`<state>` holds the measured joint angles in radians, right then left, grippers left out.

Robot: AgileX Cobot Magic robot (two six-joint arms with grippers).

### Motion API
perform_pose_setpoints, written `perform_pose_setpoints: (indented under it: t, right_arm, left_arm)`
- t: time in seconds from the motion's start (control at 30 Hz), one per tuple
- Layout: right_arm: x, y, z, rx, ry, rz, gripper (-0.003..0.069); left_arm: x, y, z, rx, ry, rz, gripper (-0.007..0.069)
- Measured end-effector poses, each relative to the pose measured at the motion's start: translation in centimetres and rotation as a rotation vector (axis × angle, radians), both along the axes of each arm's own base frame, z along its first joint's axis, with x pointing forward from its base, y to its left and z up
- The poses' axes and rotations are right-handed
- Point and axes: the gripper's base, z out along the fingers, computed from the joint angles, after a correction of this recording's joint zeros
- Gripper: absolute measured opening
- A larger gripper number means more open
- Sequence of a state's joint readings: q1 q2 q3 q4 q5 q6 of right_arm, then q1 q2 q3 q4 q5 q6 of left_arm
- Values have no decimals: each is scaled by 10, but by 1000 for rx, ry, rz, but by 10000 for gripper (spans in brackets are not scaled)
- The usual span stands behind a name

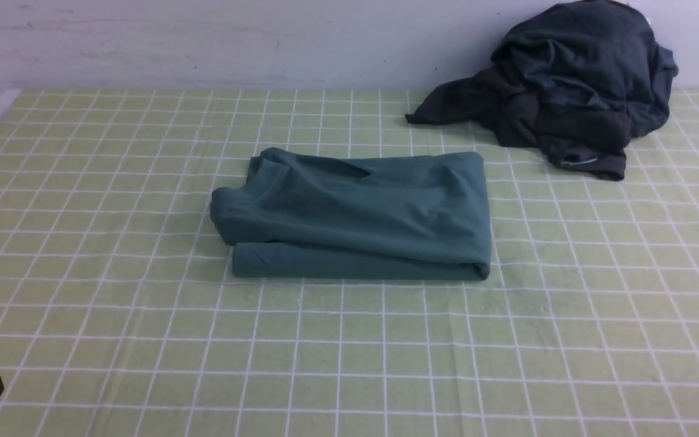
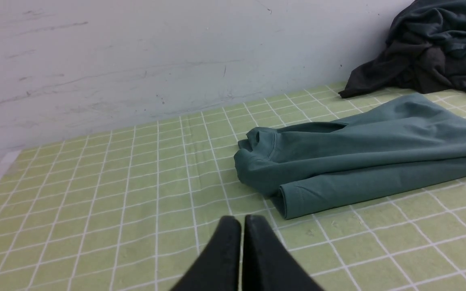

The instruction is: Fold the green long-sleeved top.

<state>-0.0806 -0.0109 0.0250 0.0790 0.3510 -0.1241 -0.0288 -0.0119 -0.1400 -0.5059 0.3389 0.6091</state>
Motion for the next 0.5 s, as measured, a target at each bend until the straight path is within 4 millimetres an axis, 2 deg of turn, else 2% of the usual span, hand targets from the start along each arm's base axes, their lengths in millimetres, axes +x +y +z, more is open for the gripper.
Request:
perform_pose_setpoints:
  t: [0.5]
  right_arm:
    - [0,0,0,-1,5,9,-6]
  left_arm:
    - [0,0,0,0,0,0,0]
